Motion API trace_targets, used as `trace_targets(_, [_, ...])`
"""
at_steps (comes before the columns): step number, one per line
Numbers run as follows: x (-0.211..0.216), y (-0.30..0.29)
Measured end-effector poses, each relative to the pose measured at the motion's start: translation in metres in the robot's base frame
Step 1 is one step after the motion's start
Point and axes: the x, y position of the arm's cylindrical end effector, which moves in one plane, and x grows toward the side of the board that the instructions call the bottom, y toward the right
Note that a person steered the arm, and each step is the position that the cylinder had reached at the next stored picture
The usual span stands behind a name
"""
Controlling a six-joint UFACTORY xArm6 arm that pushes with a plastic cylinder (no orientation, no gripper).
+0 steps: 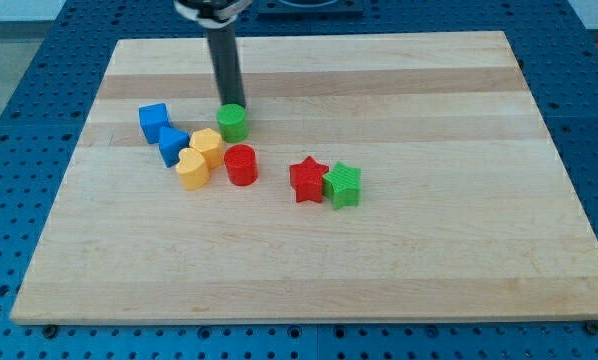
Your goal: Move the blue cube to the green circle
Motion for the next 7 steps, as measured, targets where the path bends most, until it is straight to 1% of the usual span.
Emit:
trace_targets(1, [0.010,-0.012])
trace_targets(2, [0.012,-0.012])
trace_targets(3, [-0.004,-0.024])
trace_targets(4, [-0.030,-0.073])
trace_targets(5, [-0.046,-0.126])
trace_targets(6, [-0.046,-0.184])
trace_targets(7, [-0.045,-0.187])
